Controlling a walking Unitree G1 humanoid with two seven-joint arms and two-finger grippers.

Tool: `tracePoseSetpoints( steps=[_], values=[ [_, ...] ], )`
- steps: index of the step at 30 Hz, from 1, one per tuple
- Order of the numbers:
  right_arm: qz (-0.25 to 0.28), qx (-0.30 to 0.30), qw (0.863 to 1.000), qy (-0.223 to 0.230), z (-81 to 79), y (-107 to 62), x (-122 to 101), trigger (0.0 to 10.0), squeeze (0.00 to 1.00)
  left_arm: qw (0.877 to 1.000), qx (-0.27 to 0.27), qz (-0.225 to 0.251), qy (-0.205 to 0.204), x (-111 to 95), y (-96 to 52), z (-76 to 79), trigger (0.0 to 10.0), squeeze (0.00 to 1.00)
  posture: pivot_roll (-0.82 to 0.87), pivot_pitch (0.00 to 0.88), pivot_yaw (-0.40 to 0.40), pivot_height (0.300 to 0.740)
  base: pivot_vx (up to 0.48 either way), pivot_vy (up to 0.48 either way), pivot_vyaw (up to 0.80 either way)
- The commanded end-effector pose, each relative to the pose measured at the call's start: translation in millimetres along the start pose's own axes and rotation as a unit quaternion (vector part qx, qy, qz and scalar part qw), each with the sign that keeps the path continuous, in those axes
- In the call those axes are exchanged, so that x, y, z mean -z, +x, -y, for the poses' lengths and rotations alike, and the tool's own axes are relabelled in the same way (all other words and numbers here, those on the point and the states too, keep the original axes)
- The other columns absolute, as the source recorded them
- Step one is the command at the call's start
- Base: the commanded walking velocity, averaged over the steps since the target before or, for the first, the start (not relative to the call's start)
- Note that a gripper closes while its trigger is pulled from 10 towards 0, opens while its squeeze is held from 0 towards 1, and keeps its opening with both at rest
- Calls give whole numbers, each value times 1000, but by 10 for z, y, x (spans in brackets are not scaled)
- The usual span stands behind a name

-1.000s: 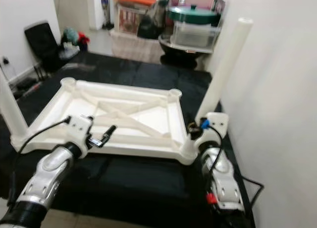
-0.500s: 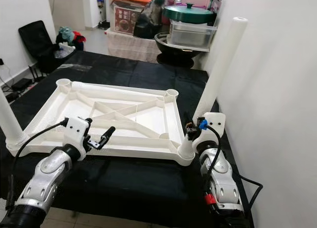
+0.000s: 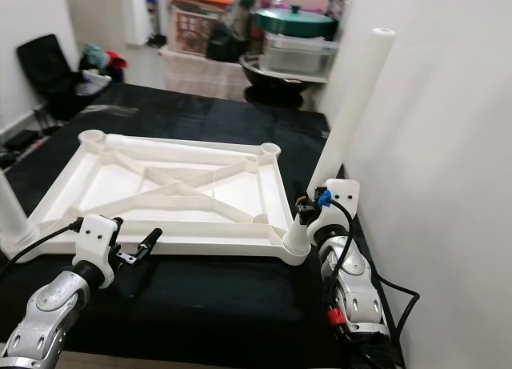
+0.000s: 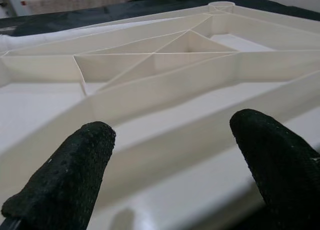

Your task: Building children table

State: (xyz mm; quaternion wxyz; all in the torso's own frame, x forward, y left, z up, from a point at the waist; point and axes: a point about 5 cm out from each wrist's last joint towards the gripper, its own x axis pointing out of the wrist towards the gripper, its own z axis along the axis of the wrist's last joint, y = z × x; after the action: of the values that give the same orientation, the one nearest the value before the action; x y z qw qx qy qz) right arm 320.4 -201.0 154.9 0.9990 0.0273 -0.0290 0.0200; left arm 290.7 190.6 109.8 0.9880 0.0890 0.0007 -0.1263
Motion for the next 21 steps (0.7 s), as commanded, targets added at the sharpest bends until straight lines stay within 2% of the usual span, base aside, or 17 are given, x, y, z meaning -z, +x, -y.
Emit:
tracePoseSetpoints(
  steps=[1, 3, 5, 6, 8, 16, 21],
  values=[
    [-75, 49, 996, 1, 219, -106, 300, 10000, 0, 1000, -9, -2, 0, -11, 0, -78, 10000, 0, 64, 0, -129, 740, 0, 480, -800],
    [-75, 49, 996, 1, 219, -106, 300, 10000, 0, 1000, -9, -2, 0, -11, 0, -78, 10000, 0, 64, 0, -129, 740, 0, 480, -800],
    [-75, 50, 996, 0, 233, -107, 297, 10000, 0, 1000, -23, -5, 8, -28, -13, -198, 10000, 0, 62, 0, -133, 740, 0, 480, -800],
    [-75, 50, 996, 0, 233, -107, 297, 10000, 0, 1000, -23, -5, 8, -28, -13, -198, 10000, 0, 62, 0, -133, 740, 0, 480, -800],
    [-76, 48, 996, -1, 236, -113, 299, 10000, 0, 999, -33, -4, 14, -52, -23, -295, 10000, 0, 61, 0, -134, 740, 0, 480, -800],
    [-78, 42, 996, -3, 235, -111, 298, 10000, 0, 999, -36, -3, 21, -77, -39, -351, 10000, 0, 61, 0, -138, 740, 0, 480, -800],
    [-78, 41, 996, -4, 237, -109, 298, 10000, 0, 999, -26, -10, 40, -83, -70, -416, 10000, 0, 64, 0, -138, 740, 0, 410, -800]
  ],
)
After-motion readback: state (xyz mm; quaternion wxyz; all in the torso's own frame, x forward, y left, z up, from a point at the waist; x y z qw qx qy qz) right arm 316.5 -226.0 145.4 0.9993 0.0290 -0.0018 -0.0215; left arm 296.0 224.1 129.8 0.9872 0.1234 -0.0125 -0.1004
